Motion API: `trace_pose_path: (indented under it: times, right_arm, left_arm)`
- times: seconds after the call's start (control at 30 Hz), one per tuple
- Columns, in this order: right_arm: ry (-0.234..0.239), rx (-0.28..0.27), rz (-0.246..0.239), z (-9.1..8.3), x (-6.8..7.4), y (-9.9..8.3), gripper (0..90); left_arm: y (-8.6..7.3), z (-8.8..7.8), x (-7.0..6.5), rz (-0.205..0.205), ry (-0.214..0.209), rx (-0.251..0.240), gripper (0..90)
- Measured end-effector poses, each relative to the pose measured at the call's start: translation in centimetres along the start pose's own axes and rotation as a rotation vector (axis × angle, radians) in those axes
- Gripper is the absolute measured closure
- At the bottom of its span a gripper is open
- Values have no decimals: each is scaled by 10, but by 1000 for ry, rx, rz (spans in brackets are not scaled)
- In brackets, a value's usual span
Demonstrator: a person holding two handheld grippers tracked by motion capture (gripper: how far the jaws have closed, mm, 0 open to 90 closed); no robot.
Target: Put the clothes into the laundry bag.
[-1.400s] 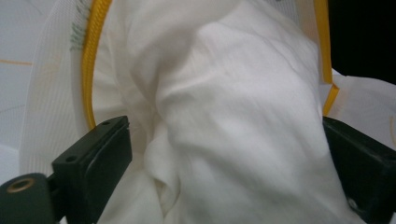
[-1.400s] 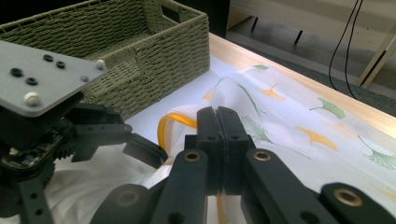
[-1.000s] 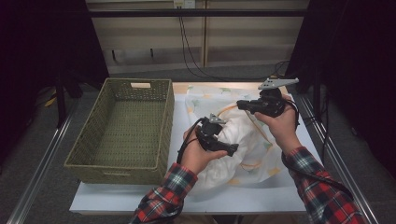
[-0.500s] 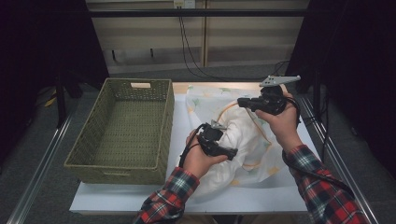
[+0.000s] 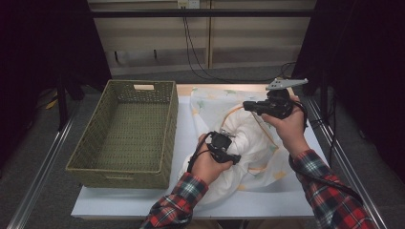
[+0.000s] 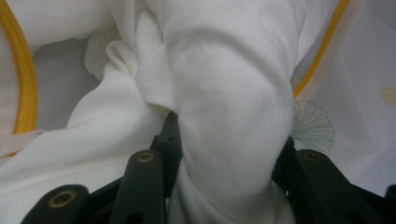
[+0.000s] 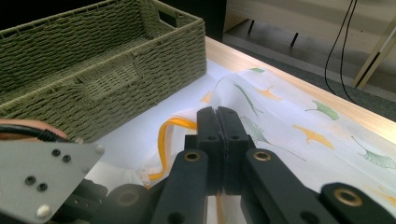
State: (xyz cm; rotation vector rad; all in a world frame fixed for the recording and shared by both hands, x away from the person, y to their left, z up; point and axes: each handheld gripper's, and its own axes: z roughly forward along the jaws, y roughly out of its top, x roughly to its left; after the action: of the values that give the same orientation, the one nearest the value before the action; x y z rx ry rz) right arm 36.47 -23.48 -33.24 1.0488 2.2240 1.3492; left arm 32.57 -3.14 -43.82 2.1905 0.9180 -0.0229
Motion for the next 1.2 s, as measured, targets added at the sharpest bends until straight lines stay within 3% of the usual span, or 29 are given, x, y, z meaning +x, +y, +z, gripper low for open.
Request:
trace_pose_path:
  times: [0.13,0.4,0.5,0.57,0.7,0.9,1.0,1.1,1.2]
  right_arm:
    - [7,0,-1,0,2,0,895]
    - [21,-9,2,2,3,0,894]
    - [26,-10,4,2,4,0,894]
    - [32,-12,-2,2,5,1,895]
    - [40,-16,-8,2,8,3,894]
    - [39,-9,-10,4,9,3,895]
    - [38,-4,-8,6,9,1,894]
    - [41,-2,-12,7,8,0,895]
    - [36,5,-8,7,7,-2,894]
  left_arm:
    - [7,-8,5,-29,12,-18,637]
    - [22,-30,16,-108,81,-134,645]
    - [26,-36,17,-94,136,-178,644]
    - [28,-39,19,-93,150,-196,644]
    - [28,-41,28,-126,185,-230,643]
    - [22,-30,29,-158,130,-200,637]
    - [19,-21,26,-146,113,-189,617]
    - [17,-14,26,-98,109,-186,544]
    - [15,-12,26,-74,96,-201,391]
